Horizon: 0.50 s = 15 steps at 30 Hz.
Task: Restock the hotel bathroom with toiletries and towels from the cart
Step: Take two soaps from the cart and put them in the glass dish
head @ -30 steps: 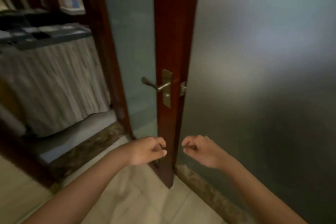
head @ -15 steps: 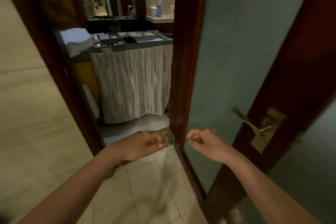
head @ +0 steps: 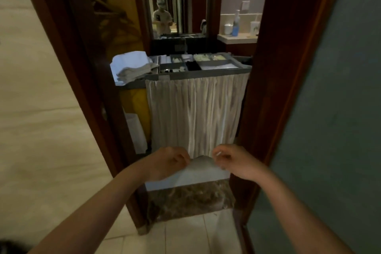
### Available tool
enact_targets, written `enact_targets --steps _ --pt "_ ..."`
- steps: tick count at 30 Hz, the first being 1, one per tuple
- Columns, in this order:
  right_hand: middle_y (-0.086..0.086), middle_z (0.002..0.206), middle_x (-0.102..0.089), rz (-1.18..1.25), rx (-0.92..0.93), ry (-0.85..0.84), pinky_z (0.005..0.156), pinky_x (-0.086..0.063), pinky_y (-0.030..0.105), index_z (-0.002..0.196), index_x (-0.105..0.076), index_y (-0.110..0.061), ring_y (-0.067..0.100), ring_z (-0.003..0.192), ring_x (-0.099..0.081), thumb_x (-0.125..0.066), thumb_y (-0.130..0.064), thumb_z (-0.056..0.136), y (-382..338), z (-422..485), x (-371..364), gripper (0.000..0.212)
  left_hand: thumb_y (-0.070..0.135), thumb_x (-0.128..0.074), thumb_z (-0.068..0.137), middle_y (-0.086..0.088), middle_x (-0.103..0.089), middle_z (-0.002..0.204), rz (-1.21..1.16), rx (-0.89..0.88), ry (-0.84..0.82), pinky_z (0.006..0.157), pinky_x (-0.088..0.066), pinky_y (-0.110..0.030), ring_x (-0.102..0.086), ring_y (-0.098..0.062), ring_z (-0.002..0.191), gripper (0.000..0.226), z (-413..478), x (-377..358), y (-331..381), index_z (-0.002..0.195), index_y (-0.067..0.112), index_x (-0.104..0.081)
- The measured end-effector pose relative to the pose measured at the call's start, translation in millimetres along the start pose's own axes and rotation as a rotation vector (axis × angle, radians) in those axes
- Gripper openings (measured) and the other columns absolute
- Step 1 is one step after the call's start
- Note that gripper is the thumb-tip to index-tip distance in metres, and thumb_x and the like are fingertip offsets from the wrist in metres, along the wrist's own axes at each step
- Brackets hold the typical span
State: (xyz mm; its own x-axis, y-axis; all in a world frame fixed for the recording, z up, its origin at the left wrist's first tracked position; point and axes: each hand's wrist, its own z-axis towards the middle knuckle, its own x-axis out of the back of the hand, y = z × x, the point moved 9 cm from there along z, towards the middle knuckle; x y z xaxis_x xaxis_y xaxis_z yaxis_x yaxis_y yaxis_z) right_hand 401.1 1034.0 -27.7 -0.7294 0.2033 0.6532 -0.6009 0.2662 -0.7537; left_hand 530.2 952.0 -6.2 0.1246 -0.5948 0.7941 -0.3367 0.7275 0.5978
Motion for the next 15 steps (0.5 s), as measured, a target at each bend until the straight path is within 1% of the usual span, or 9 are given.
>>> enact_targets --steps 2,4,5,7,9,13,15 --pt "-0.015 0.092 -0.06 -0.018 0.013 -0.024 0.074 -0.049 0.026 0.086 -0.06 -0.033 0.007 0.089 -0.059 -0.052 -0.024 0.092 2 30 12 0.013 0.011 -0.042 0.097 -0.011 -0.06 0.101 -0.002 -0.017 -0.006 0.07 -0.04 -0.015 -0.057 -0.021 0.089 0.018 21 16 -4 0.101 0.003 -0.058" --pt "-0.017 0.093 -0.059 -0.042 0.027 -0.04 0.071 -0.046 0.022 0.089 -0.06 -0.033 0.001 0.088 -0.057 -0.05 -0.026 0.092 5 56 24 0.012 0.017 -0.043 0.098 -0.007 -0.061 0.103 -0.008 -0.026 0.028 0.073 -0.042 -0.013 -0.058 -0.019 0.094 0.019 42 33 -10 0.101 0.007 -0.059" --pt "-0.018 0.093 -0.059 -0.038 0.032 -0.041 0.069 -0.045 0.02 0.09 -0.06 -0.033 0.0 0.085 -0.057 -0.05 -0.026 0.092 6 69 30 0.013 0.019 -0.044 0.097 -0.005 -0.06 0.106 -0.015 -0.023 0.044 0.074 -0.041 -0.009 -0.057 -0.014 0.096 0.018 53 39 -15 0.101 0.01 -0.058" --pt "-0.018 0.091 -0.059 -0.027 0.046 -0.038 0.067 -0.045 0.018 0.091 -0.06 -0.035 -0.003 0.081 -0.058 -0.05 -0.026 0.093 10 93 41 0.013 0.021 -0.046 0.096 0.0 -0.06 0.106 -0.029 -0.014 0.061 0.076 -0.04 -0.005 -0.055 -0.008 0.097 0.015 75 49 -24 0.102 0.014 -0.058" --pt "-0.019 0.092 -0.059 -0.034 0.051 -0.042 0.067 -0.043 0.016 0.094 -0.06 -0.034 -0.005 0.081 -0.057 -0.051 -0.026 0.094 17 116 49 0.012 0.019 -0.047 0.096 0.003 -0.06 0.105 -0.042 -0.003 0.056 0.078 -0.041 -0.007 -0.056 -0.007 0.098 0.015 98 57 -37 0.105 0.015 -0.058" --pt "-0.02 0.09 -0.059 -0.062 0.055 -0.046 0.065 -0.042 0.012 0.096 -0.06 -0.035 -0.005 0.08 -0.057 -0.052 -0.027 0.093 29 168 62 0.012 0.025 -0.045 0.096 0.006 -0.059 0.105 -0.072 -0.009 0.073 0.073 -0.039 -0.002 -0.055 -0.002 0.095 0.021 147 75 -60 0.112 0.017 -0.058" --pt "-0.02 0.091 -0.058 -0.079 0.054 -0.032 0.064 -0.044 0.01 0.099 -0.061 -0.033 -0.001 0.084 -0.058 -0.052 -0.027 0.093 33 199 70 0.013 0.024 -0.045 0.097 0.004 -0.06 0.107 -0.088 -0.009 0.086 0.074 -0.039 -0.001 -0.055 -0.005 0.098 0.023 173 88 -72 0.114 0.015 -0.058"
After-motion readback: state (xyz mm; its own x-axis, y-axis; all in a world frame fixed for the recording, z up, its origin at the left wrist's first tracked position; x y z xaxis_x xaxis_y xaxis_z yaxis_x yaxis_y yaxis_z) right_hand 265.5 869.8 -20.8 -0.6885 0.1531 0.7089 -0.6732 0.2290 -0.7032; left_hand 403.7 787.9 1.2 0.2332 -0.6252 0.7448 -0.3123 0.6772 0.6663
